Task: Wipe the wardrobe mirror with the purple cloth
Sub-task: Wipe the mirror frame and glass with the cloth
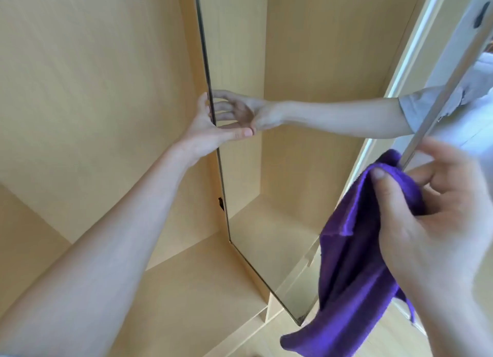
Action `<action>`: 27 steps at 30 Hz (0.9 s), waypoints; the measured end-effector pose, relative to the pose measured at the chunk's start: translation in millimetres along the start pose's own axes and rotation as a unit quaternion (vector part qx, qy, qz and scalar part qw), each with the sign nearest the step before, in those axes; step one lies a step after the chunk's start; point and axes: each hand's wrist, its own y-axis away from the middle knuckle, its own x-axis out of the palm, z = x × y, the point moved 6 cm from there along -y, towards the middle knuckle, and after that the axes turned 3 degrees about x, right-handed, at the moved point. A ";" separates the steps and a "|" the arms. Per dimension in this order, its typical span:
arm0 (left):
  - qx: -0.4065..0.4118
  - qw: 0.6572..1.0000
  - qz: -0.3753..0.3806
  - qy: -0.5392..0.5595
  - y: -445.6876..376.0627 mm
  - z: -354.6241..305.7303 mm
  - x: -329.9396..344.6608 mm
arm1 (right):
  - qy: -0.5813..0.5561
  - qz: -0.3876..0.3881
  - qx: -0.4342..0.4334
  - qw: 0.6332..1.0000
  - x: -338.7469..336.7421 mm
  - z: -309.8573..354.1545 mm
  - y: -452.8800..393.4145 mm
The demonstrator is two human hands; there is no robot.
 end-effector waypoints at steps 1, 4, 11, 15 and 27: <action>0.000 1.000 0.002 0.004 0.5 -0.1 1.0 | 0.058 0.007 -0.027 0.998 8.3 21.2 -36.8; 0.003 1.000 -0.004 -0.001 7.4 -1.6 3.3 | 0.036 0.002 0.002 0.999 -9.3 14.7 -42.4; 0.015 1.000 -0.028 0.003 38.3 -7.6 19.0 | 0.020 -0.023 0.008 1.000 -39.8 1.6 -33.4; 0.026 0.999 -0.039 0.009 59.9 -14.3 30.2 | 0.011 -0.022 0.023 0.999 -60.7 -10.2 -29.3; 0.055 0.989 -0.138 -0.024 118.5 -22.3 41.6 | -0.023 0.010 0.001 1.000 -102.3 -40.3 -43.1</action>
